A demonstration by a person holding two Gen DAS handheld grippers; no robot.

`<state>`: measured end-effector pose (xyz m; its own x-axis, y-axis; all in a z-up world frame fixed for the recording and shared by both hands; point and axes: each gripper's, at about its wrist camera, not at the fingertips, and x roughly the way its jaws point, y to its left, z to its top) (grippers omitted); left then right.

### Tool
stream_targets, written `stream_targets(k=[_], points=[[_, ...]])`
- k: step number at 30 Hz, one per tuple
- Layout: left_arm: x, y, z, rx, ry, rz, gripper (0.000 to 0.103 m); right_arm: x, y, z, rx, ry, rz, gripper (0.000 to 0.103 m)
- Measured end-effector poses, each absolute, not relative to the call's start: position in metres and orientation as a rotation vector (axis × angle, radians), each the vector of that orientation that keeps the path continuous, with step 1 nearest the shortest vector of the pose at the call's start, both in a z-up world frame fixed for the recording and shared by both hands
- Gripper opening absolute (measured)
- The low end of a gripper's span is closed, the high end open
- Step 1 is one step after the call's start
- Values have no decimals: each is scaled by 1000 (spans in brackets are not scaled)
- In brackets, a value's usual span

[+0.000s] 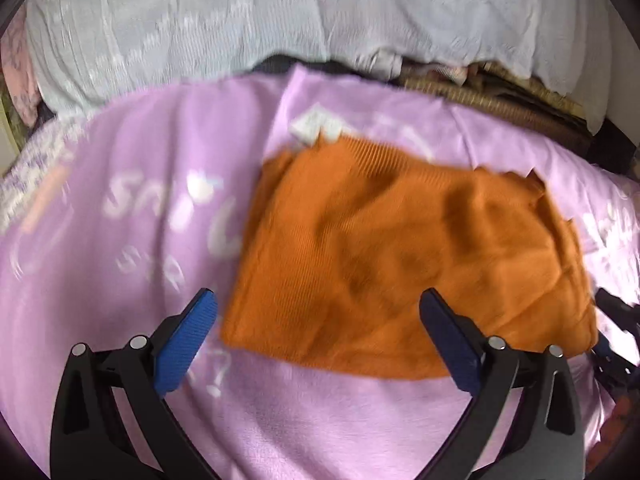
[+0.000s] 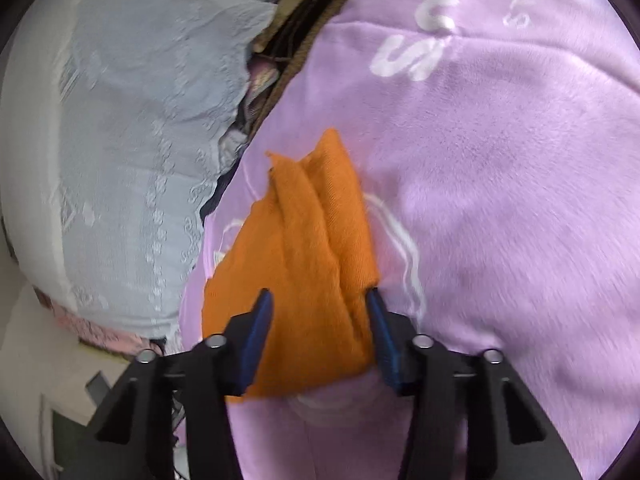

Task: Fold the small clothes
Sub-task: 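Move the right tool to the cardigan side and close on it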

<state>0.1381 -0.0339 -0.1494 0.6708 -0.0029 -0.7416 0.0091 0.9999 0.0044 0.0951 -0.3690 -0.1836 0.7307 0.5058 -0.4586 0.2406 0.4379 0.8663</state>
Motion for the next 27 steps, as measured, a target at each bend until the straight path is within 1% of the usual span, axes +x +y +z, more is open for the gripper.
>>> stream_targets(k=[1,4,6,8,9,12,13,14,16,20,23,27], points=[[138,-37,-145,23,830,-8,99,101,-369,-185,1147,781,180,40],[153,-55,-146,55,847,8,99,115,-364,-185,1143,777,200,40],[165,-64,-158,45,885,7,99,117,-361,-184,1111,762,211,40],[176,-72,-181,63,933,1,99,116,-360,-183,1093,756,228,40],[175,-75,-187,89,920,3,99,116,-361,-183,1097,754,237,40],[168,-80,-183,146,875,-1,99,111,-371,-187,1185,736,241,40],[168,-79,-184,145,873,-2,99,106,-375,-188,1217,732,228,41],[168,-78,-185,136,875,-6,99,102,-377,-187,1228,733,218,45],[169,-77,-185,124,879,-12,99,100,-380,-182,1203,745,209,48],[169,-77,-187,119,879,-15,99,103,-378,-180,1147,773,170,49],[169,-77,-187,120,877,-14,99,117,-375,-177,1079,787,154,50],[169,-77,-188,119,878,-14,99,139,-369,-177,981,801,189,50]])
